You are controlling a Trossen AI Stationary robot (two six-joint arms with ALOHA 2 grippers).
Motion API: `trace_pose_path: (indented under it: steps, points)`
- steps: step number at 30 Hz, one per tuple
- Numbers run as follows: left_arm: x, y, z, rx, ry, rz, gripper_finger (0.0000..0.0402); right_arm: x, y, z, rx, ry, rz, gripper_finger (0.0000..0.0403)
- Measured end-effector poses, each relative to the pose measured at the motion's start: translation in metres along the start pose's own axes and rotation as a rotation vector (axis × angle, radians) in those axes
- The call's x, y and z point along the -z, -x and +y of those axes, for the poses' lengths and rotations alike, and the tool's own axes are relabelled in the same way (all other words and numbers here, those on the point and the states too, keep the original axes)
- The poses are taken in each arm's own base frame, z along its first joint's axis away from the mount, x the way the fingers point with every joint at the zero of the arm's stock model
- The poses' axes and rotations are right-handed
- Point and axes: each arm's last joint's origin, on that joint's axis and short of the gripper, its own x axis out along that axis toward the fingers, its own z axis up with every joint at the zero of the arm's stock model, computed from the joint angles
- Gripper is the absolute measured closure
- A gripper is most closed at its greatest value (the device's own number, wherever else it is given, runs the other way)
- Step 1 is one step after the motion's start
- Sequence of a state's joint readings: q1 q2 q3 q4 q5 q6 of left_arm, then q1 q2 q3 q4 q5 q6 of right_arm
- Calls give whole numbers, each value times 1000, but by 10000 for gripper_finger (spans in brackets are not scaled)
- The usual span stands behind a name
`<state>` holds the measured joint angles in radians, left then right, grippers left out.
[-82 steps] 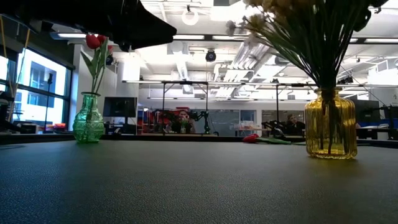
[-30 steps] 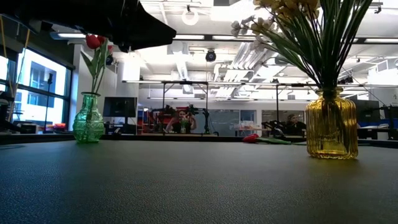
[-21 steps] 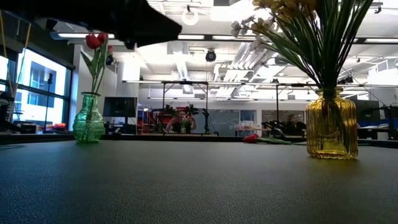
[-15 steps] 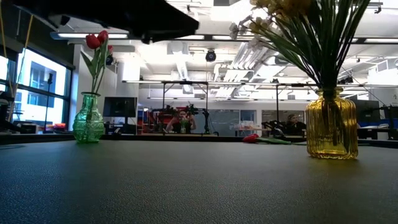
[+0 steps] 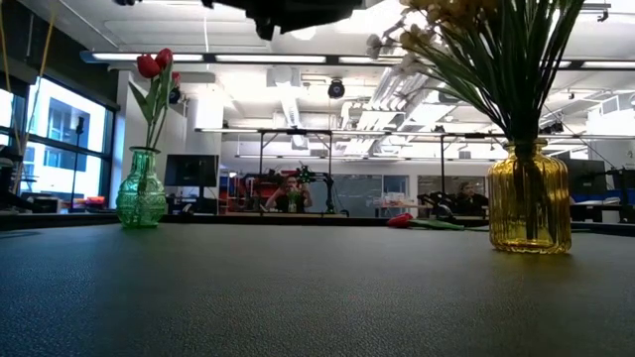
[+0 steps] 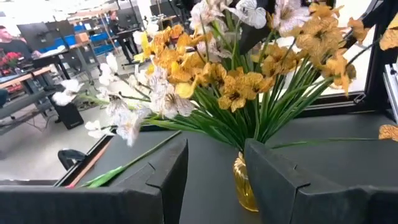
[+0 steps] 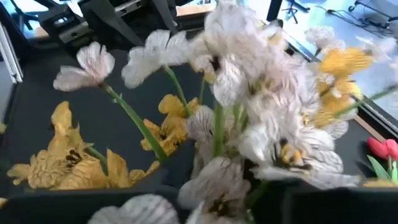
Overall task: Sort flowers into vase by color
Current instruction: Put the white flower into the yellow vase, then put the red flower into the green vase
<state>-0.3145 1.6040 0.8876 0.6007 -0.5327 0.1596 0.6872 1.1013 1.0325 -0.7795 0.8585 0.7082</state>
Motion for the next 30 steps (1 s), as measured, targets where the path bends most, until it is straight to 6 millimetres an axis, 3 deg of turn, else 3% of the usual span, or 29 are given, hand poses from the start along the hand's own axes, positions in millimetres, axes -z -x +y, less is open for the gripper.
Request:
trace_pose_path:
  steps: [8, 12, 22, 26, 30]
  points:
    - [0, 0, 0, 1, -3, 7, 257, -14, 22, -20, -101, -57, -55, 141]
    - [0, 0, 0, 1, -4, 7, 257, -23, 32, -29, -105, -73, -143, 103]
    - [5, 0, -1, 9, -35, 59, 257, -54, 51, -42, -162, -73, -382, 110]
    - [11, 0, -1, -15, -63, 119, 257, -74, 53, -62, -120, -91, -421, 127]
    - [12, 5, 1, -113, -77, 162, 257, -88, 54, -90, 28, -109, -336, 141]
